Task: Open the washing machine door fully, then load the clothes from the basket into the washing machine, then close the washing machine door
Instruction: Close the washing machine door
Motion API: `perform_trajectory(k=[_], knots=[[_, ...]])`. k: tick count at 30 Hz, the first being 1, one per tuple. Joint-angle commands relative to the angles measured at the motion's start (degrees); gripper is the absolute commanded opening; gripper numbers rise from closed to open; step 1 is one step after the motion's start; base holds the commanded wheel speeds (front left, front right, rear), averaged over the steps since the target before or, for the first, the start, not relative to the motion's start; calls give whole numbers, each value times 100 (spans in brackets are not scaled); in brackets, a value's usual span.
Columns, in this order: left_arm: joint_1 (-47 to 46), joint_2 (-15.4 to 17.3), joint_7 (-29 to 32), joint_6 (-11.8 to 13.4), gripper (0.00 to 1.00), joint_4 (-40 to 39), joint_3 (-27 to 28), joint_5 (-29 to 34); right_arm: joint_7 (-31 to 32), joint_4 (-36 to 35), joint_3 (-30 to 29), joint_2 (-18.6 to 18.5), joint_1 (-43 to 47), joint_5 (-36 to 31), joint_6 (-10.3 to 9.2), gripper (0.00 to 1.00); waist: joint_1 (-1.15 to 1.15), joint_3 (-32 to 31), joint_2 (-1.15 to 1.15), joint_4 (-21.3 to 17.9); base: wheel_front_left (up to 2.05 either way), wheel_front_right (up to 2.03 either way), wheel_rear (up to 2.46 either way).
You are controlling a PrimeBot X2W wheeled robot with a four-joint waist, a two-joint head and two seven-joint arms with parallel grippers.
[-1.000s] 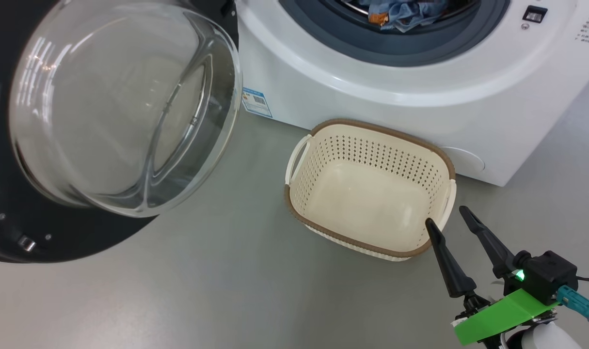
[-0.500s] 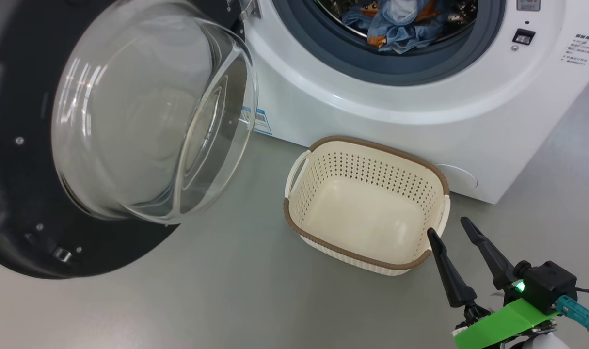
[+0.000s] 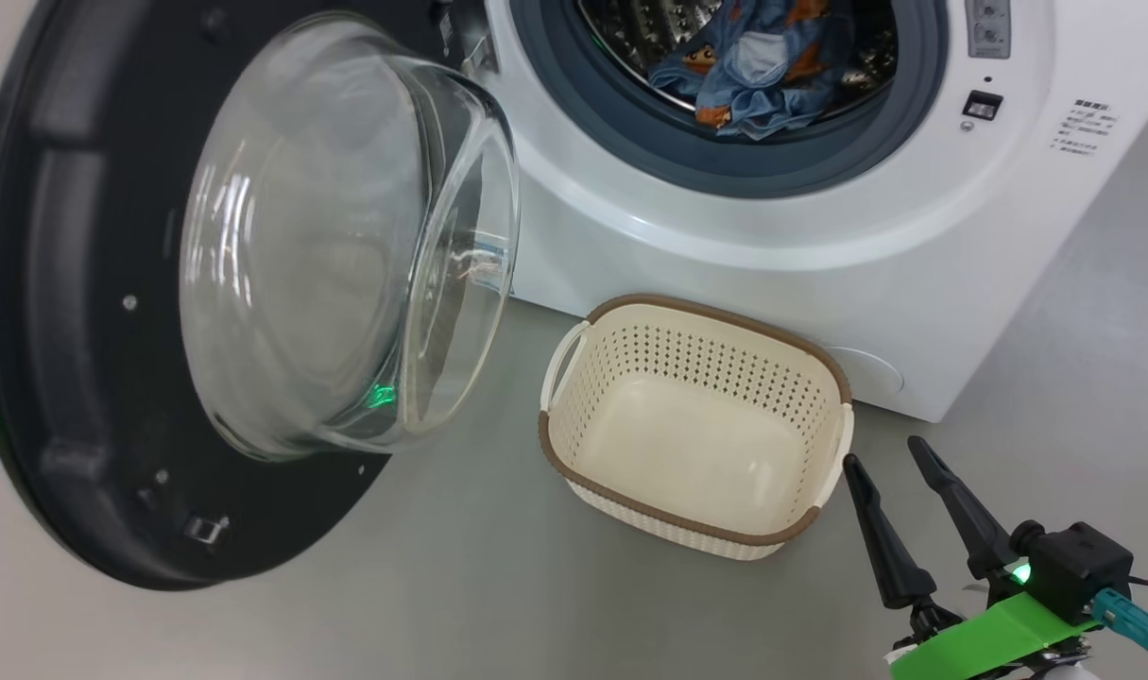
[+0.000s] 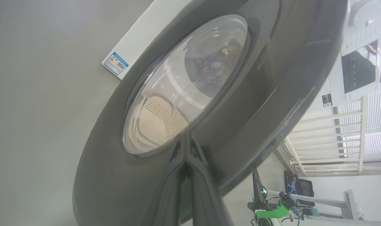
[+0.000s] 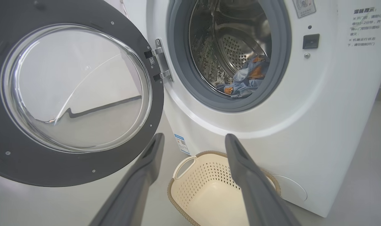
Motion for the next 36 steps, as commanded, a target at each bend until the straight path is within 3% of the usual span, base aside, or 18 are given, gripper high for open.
perform_trajectory(k=[1, 20, 36], knots=[[-43, 255, 116, -45, 0, -256, 155, -16, -28, -131, 77, -25, 30, -9, 25, 100, 0, -70, 0, -82, 0, 0, 0], [37, -174, 730, -46, 0, -1671, -186, -109, -28, -205, -296, 130, 178, -61, 25, 100, 0, -187, 0, -947, 0, 0, 0], [-346, -650, 419, -46, 0, -1919, -387, 283, -28, -263, -482, 313, 40, -90, 25, 100, 0, -30, 0, -2376, 0, 0, 0]])
